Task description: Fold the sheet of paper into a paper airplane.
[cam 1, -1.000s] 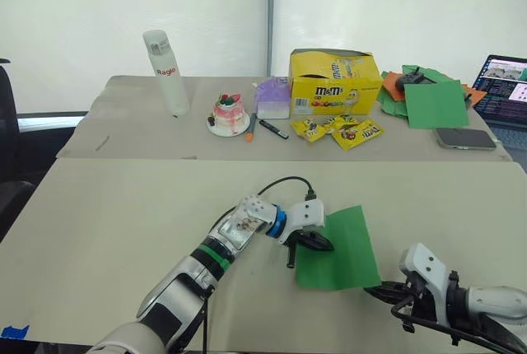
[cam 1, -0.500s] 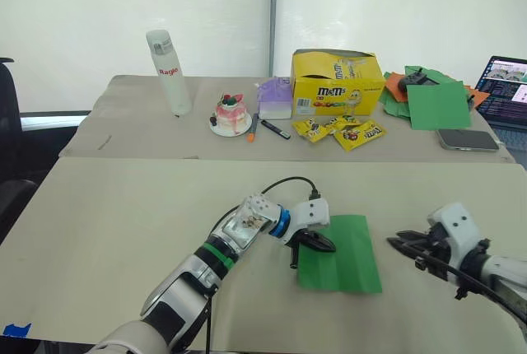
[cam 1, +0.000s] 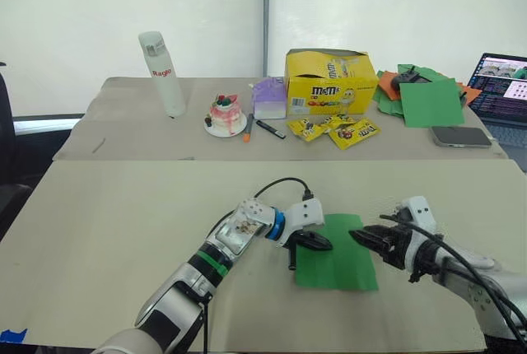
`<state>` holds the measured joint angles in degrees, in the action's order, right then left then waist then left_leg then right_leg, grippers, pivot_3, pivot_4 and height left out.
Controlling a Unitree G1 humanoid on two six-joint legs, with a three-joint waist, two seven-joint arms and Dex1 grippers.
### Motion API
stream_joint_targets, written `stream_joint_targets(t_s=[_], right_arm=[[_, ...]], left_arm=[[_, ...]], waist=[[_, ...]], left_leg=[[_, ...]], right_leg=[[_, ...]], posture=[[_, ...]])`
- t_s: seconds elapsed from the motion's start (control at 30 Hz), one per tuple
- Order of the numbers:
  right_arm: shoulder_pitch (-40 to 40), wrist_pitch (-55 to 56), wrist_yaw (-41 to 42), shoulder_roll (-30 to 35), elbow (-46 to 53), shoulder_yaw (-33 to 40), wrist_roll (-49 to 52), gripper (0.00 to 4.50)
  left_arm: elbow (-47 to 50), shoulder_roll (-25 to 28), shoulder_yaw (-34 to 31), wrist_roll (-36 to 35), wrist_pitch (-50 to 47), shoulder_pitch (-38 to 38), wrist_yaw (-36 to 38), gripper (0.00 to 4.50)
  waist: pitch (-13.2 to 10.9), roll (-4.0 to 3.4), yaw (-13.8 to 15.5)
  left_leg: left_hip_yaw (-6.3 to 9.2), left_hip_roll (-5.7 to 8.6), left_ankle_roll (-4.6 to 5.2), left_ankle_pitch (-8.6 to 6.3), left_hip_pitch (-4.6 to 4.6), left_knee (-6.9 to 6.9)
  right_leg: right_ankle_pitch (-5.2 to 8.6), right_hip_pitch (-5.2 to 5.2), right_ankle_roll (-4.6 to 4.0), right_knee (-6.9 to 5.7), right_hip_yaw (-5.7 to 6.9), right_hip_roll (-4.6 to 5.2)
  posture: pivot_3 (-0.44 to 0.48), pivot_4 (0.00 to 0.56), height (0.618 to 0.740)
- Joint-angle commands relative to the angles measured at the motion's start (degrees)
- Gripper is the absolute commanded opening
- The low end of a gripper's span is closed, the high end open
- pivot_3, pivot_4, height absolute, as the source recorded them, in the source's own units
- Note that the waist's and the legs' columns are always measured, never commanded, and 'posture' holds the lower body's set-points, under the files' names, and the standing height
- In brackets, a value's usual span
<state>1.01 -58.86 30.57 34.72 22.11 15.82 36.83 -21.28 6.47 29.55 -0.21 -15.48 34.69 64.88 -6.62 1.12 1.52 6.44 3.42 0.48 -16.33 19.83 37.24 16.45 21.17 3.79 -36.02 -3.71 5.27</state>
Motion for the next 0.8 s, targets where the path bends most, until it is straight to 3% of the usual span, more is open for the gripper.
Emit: stream_joint_targets(t_s=[0.03,0.63,0.8], right_arm=[[-1.19,-2.97,0.36,0.05,0.68,3.01,4.01,2.59],[-8.14,-1.07,2.77,-0.82,-7.09,0.73,5.39,2.59],[-8.17,0.62,5.5,0.51,-7.46,-1.17,4.63,1.02]], left_arm=[[-0.08,1.95,0.2,1.08,-2.76,-1.7,-1.12,0.0],[2.0,3.91,0.56,0.41,-3.74,-2.55,-1.68,0.0],[1.55,4.02,0.73,0.44,-3.37,-2.18,-1.63,0.0]], waist=[[0.02,-0.04,-0.22],[0.18,-0.31,-0.93],[0.2,-0.33,-0.96]], left_leg=[[0.0,0.0,0.0,0.0,0.0,0.0],[-0.02,-0.09,0.0,0.0,-0.06,-0.15],[-0.03,-0.09,0.0,0.0,-0.06,-0.15]], right_leg=[[0.0,0.0,0.0,0.0,0.0,0.0],[0.0,0.03,0.0,0.0,-0.03,-0.07],[0.0,0.03,0.0,0.0,-0.03,-0.07]], posture=[[0.0,0.15,0.74],[0.0,0.15,0.74],[0.0,0.15,0.74]])
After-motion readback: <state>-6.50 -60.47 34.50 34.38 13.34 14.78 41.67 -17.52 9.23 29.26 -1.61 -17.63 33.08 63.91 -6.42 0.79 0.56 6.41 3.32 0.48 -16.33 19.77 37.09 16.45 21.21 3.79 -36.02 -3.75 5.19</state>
